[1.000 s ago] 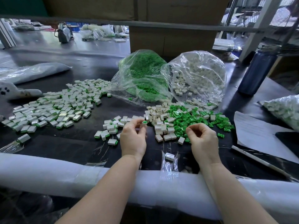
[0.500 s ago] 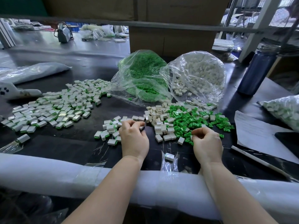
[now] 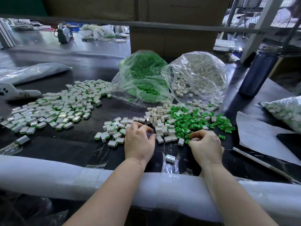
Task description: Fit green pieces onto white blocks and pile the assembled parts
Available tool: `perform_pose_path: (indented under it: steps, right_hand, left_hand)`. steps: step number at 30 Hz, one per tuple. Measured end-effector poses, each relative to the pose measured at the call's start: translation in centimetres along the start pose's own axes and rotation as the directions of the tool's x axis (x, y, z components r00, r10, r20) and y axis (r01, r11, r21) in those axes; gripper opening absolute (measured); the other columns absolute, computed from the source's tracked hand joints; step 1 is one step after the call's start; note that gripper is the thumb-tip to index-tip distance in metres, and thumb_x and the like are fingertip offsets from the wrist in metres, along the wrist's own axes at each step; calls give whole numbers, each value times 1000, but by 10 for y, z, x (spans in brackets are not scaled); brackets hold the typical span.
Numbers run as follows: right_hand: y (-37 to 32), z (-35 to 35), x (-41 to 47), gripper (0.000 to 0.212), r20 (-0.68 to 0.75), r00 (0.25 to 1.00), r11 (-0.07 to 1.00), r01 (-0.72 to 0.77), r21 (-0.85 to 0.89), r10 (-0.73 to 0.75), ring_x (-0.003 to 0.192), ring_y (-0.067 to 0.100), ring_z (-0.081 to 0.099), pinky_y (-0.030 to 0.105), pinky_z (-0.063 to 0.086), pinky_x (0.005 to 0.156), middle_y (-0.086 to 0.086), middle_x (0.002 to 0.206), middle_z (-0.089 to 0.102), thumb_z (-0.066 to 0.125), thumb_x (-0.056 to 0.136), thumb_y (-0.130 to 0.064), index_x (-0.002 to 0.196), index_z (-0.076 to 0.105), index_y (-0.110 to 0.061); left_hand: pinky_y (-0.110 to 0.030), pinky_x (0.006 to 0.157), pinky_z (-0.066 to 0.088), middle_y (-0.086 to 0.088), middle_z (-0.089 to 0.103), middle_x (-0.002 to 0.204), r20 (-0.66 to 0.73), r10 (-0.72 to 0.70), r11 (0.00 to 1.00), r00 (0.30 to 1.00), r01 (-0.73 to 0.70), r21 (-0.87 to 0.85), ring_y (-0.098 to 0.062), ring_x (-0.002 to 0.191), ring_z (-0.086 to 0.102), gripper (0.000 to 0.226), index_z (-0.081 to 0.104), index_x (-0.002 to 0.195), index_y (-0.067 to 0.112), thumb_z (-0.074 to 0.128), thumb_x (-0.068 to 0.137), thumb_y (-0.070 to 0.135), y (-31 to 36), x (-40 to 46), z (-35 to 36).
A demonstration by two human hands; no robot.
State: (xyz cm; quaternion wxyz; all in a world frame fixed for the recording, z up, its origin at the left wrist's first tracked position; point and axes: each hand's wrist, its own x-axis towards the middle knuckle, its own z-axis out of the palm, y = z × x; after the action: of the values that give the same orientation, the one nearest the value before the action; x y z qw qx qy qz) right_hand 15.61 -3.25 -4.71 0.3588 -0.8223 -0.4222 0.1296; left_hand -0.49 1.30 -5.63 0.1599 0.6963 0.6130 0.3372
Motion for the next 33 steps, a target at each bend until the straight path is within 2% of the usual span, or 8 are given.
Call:
perform_pose_path:
  steps: [3, 7, 14, 21, 24, 27, 30, 33]
  right_hand:
    - [-1, 0, -1, 15, 29, 1000, 1000, 2, -20, -1, 108, 21, 48, 34, 31, 90, -4, 104, 58, 66, 74, -19, 75, 63, -34]
    - [-2, 0, -1, 10, 24, 1000, 998, 12, -54, -11, 107, 20, 49, 36, 34, 93, -4, 103, 59, 71, 73, -27, 80, 67, -32]
    - [0, 2, -2, 10, -4, 999, 993, 47, -107, -48, 110, 22, 44, 35, 29, 90, -1, 108, 58, 69, 82, -31, 91, 71, -27]
    - [2, 4, 0, 18, -69, 991, 982, 103, -159, -115, 108, 25, 40, 35, 28, 89, 5, 112, 53, 57, 92, -28, 98, 68, -16]
    - [3, 4, 0, 14, -125, 962, 970, 244, 2, -242, 91, 20, 42, 23, 27, 74, 7, 98, 56, 55, 93, -19, 92, 64, -9]
    - [-1, 6, -4, 12, -99, 942, 922, 335, 193, -321, 64, 13, 53, 17, 33, 56, -3, 72, 62, 53, 94, -14, 83, 58, -13]
    - [-3, 6, -7, 19, -14, 943, 877, 315, 362, -333, 58, 11, 62, 22, 51, 59, -5, 65, 65, 55, 93, -10, 78, 57, -22]
    - [-5, 3, -8, 22, 61, 949, 815, 232, 532, -309, 59, 8, 64, 21, 55, 60, -2, 66, 68, 62, 87, -5, 75, 62, -23]
  left_hand:
    - [-27, 93, 32, 3, 50, 108, 55, 15, 998, 998, -18, 63, -17, 109, 40, 23, 67, 96, 21, 64, 84, 40, 1, 0, 2]
    - [-29, 92, 30, 6, 51, 108, 102, 23, 993, 994, -34, 113, -17, 109, 42, 31, 68, 99, 25, 62, 81, 50, 1, 1, 3]
    - [-26, 84, 23, 14, 46, 97, 154, 69, 997, 986, -73, 20, -14, 108, 42, 19, 69, 92, 27, 64, 83, 43, 4, 0, 1]
    - [-33, 94, 40, 11, 61, 91, 205, 144, 985, 968, -121, -120, -15, 97, 55, 10, 64, 86, 25, 70, 80, 29, 7, -4, -5]
    - [-32, 85, 50, 7, 66, 84, 266, 171, 968, 949, -111, -224, -11, 81, 60, 8, 64, 87, 21, 70, 82, 20, 10, -7, -7]
    - [-25, 83, 50, 8, 63, 82, 249, 203, 943, 947, -121, -309, -7, 78, 59, 15, 65, 95, 19, 69, 82, 14, 12, -8, -7]
    - [-13, 83, 47, 10, 61, 85, 219, 233, 922, 947, -144, -361, -1, 78, 57, 21, 68, 102, 17, 68, 82, 10, 12, -8, -7]
    - [-4, 79, 43, 12, 59, 85, 208, 252, 904, 945, -154, -398, 4, 76, 56, 19, 69, 100, 13, 68, 82, 7, 12, -8, -8]
